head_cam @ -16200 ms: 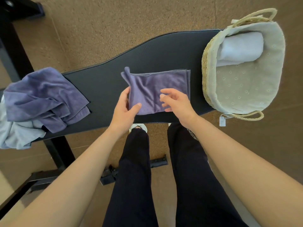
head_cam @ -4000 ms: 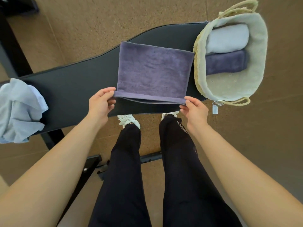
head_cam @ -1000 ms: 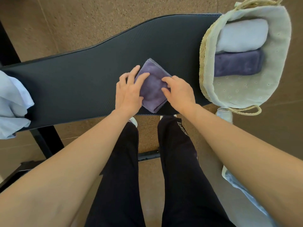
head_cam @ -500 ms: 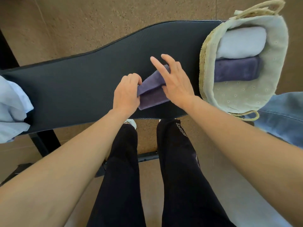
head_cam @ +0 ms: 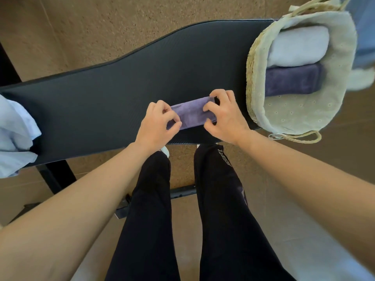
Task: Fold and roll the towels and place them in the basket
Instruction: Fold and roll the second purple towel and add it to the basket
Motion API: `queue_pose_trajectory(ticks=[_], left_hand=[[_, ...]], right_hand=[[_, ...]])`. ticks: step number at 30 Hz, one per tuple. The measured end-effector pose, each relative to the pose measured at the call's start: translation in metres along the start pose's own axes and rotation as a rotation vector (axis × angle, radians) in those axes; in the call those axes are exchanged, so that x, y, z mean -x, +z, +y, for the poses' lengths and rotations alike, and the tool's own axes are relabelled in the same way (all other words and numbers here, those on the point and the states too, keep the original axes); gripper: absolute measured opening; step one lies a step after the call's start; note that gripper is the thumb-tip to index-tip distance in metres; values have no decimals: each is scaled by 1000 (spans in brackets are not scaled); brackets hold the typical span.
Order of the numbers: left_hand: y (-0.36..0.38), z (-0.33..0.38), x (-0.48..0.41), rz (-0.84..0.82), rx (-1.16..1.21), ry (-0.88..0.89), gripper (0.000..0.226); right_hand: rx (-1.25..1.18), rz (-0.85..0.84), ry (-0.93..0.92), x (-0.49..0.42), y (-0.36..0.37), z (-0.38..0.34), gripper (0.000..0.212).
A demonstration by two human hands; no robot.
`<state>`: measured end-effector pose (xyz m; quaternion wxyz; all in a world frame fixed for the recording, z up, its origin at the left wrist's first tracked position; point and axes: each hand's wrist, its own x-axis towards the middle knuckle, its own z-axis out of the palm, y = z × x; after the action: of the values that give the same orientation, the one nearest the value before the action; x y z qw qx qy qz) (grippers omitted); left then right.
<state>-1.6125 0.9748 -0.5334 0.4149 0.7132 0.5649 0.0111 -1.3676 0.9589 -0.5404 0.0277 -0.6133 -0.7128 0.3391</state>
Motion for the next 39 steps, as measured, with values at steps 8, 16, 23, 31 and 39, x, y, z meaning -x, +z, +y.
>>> queue_pose_trajectory(ticks=[8,16,23,31,39], left_hand=[[-2,9,-22,-266,-114,-329,47],[-26,60,-13,-219,472,-473,31],[-10,169,-20,-280,572,-326,39],[42,246,-78,-212,-329,190,53],[72,256,-111,-212,-867,267,44]], right_hand=[[-223,-178,421,-15,-4,-19,69],[-698,-13,522,45,-53,-21,32],[-870,251,636,115,-123,24,52],[-662,277,886,106,-147,118,41],[-299,-12,903,69,-150,142,35]])
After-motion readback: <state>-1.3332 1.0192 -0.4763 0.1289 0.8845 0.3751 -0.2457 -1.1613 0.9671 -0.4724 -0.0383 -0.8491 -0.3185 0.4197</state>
